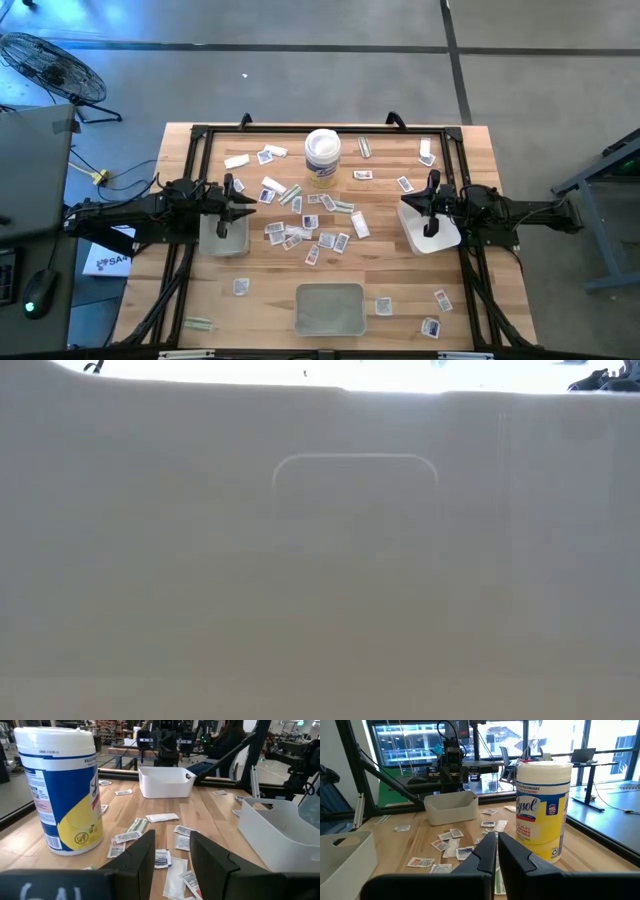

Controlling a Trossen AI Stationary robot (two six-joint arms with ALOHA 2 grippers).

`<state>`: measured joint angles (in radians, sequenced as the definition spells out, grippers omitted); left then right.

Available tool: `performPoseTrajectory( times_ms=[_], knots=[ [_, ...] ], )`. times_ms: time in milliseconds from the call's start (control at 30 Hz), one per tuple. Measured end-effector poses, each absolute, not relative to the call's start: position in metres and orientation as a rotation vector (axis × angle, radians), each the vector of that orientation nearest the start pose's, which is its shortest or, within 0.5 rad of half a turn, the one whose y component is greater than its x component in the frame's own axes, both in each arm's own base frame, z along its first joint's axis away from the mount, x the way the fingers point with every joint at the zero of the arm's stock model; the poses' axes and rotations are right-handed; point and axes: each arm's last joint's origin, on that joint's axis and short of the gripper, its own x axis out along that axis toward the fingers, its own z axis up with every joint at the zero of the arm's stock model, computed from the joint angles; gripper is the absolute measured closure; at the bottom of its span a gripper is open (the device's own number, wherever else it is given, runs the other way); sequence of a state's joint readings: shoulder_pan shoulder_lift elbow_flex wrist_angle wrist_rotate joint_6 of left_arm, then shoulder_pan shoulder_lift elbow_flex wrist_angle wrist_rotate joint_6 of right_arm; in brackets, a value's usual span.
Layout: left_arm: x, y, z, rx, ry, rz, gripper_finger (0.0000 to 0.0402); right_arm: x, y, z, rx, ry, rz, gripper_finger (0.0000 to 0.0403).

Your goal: Pick & Place First Aid Supplies

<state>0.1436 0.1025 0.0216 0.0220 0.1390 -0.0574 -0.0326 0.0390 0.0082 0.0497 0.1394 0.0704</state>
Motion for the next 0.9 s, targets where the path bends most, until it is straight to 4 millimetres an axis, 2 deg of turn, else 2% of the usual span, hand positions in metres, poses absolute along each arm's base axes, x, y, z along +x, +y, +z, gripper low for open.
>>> performPoseTrajectory(
  times_ms=[433,900],
  knots=[
    [0.102,0.011,0.165,-0.065,0.057,0.008,0.0282,0.099,-0.008,0.17,0.031,-0.041,-0.188,0.0391],
    [0.102,0.011,0.165,-0.065,0.057,0.009,0.0282,0.093,-0.009,0.199,-0.075,-0.334,-0.246,0.0391]
  ],
)
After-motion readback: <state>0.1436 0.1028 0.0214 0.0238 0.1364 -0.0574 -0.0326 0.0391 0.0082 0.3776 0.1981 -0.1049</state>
